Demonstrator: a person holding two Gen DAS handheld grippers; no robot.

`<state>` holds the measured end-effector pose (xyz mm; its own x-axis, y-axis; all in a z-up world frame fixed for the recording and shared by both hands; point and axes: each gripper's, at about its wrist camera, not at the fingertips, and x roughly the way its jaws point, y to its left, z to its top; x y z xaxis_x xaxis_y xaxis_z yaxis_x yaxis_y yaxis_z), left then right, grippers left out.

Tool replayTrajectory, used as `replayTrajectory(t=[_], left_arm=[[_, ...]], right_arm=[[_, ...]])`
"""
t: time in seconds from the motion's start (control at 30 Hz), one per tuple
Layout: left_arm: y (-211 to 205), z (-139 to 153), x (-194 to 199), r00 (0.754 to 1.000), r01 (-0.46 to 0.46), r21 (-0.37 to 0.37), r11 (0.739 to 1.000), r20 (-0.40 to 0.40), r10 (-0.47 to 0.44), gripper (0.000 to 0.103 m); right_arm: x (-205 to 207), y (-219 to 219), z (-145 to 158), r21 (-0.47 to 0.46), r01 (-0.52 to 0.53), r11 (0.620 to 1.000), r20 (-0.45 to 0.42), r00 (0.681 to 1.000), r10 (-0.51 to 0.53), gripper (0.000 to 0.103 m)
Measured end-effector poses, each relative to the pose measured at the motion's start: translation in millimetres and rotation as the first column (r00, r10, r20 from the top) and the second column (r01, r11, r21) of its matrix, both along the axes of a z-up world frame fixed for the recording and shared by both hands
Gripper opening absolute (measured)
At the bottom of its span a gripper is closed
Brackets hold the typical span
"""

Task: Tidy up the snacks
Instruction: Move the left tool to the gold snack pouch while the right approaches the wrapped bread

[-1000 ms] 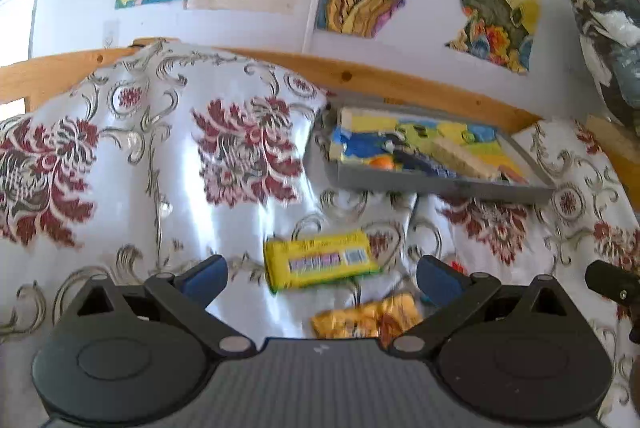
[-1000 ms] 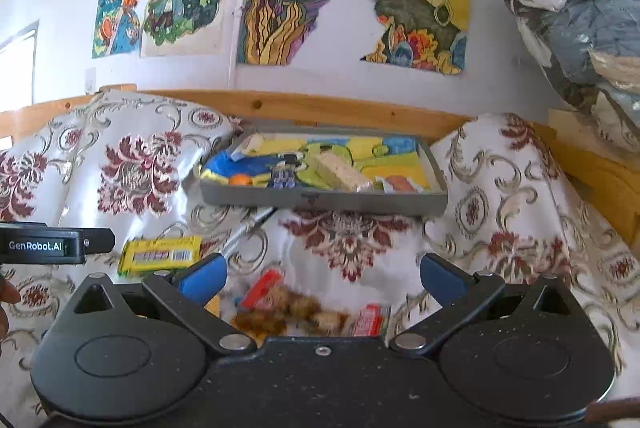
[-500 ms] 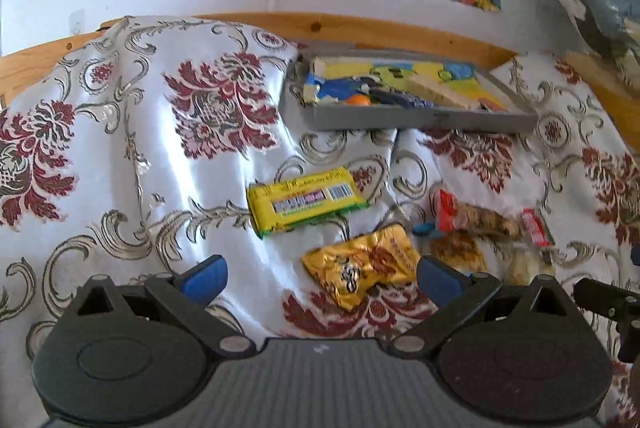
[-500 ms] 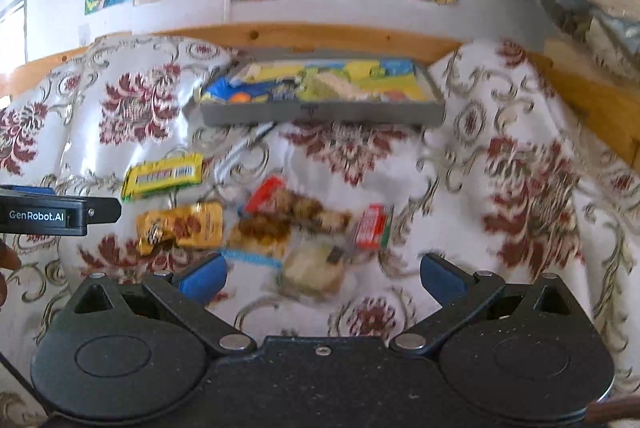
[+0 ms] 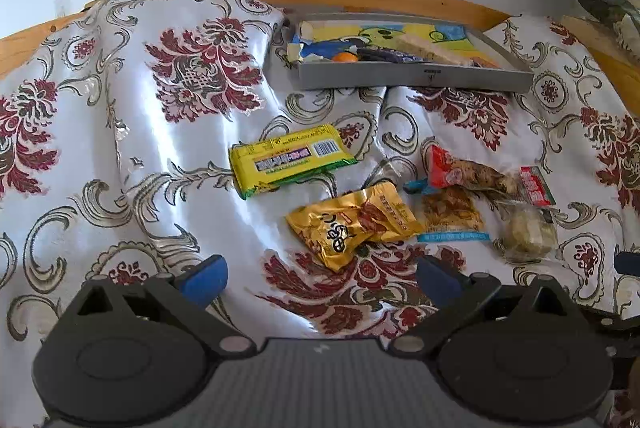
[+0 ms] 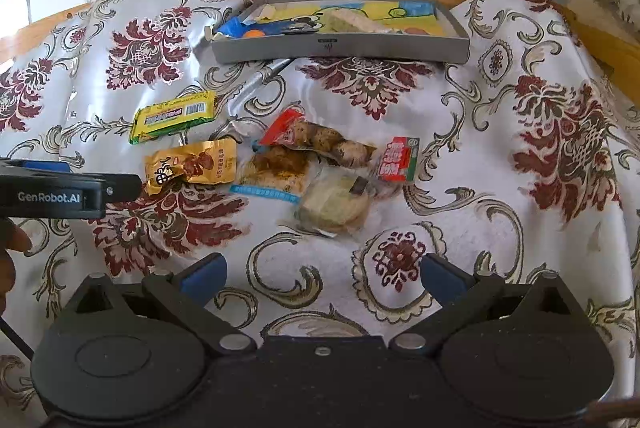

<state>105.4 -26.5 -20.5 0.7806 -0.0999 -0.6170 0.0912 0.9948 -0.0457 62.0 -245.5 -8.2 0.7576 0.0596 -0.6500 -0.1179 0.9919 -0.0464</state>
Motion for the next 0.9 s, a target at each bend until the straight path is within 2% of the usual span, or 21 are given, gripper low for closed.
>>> replayTrajectory(t=[0.53, 0.9], left_arm=[[2.1, -2.9, 13.2, 0.999, 0.032, 0.011, 0.999, 0.026, -0.032, 0.102], [10.3, -8.0, 25.9, 0.999, 0.031, -0.023, 0.999, 0.034, -0.031, 0.102]], right_arm=[[15.4, -4.4, 3.8, -0.002, 0.010, 1.000, 0.040, 0.999, -0.010, 0.102], [32.1, -12.5, 1.0, 0.005, -0.001, 1.000, 0.073, 0.997, 0.001, 0.102]])
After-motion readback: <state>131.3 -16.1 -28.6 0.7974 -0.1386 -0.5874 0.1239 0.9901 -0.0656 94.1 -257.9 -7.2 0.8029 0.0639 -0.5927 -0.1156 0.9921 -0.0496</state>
